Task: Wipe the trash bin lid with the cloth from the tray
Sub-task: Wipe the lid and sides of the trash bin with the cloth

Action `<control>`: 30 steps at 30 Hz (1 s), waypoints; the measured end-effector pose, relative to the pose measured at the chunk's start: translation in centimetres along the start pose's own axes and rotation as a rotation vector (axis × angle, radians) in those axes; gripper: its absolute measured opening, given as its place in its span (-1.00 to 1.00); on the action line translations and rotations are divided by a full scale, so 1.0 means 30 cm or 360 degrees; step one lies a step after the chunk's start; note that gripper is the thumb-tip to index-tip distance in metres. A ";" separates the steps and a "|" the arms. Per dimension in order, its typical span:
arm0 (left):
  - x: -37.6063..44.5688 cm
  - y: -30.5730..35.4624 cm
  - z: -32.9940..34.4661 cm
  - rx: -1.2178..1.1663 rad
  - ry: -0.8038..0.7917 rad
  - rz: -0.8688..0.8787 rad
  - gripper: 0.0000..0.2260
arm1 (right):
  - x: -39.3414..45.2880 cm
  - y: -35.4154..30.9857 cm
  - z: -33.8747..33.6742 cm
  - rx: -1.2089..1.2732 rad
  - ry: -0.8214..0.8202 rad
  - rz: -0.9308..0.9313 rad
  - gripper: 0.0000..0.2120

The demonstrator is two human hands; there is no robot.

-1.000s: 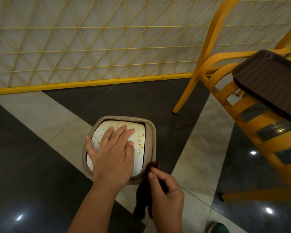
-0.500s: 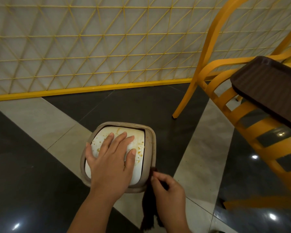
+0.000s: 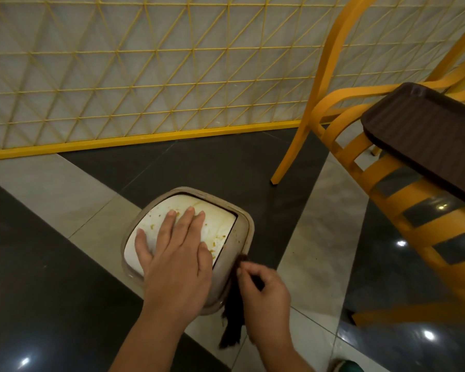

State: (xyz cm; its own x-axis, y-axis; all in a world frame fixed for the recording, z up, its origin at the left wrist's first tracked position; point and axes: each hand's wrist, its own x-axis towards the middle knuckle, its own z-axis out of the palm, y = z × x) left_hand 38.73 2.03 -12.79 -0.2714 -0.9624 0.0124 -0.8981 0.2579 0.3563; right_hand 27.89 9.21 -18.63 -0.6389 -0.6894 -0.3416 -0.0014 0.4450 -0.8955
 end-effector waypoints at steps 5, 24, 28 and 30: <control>0.001 -0.001 0.016 0.0026 0.0026 -0.0028 -0.42 | 0.061 -0.018 0.017 0.0135 0.0097 0.0102 -0.88; 0.012 0.008 0.018 0.0065 -0.0002 -0.0078 -0.48 | -0.080 0.011 0.032 0.0224 -0.0026 0.0273 -0.85; 0.009 0.012 0.009 0.0065 -0.0012 -0.0098 -0.40 | -0.082 -0.054 0.046 0.0432 0.0102 0.0200 -0.83; 0.011 0.012 0.006 0.0047 -0.0010 -0.0110 -0.38 | -0.118 -0.071 0.056 0.0390 0.0080 0.0072 -0.80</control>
State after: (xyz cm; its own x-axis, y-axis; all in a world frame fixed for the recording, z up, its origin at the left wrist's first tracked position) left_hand 38.24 1.84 -12.83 -0.2105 -0.9775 -0.0172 -0.9246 0.1933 0.3283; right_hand 31.45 9.75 -16.00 -0.6712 -0.6400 -0.3740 0.2108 0.3190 -0.9240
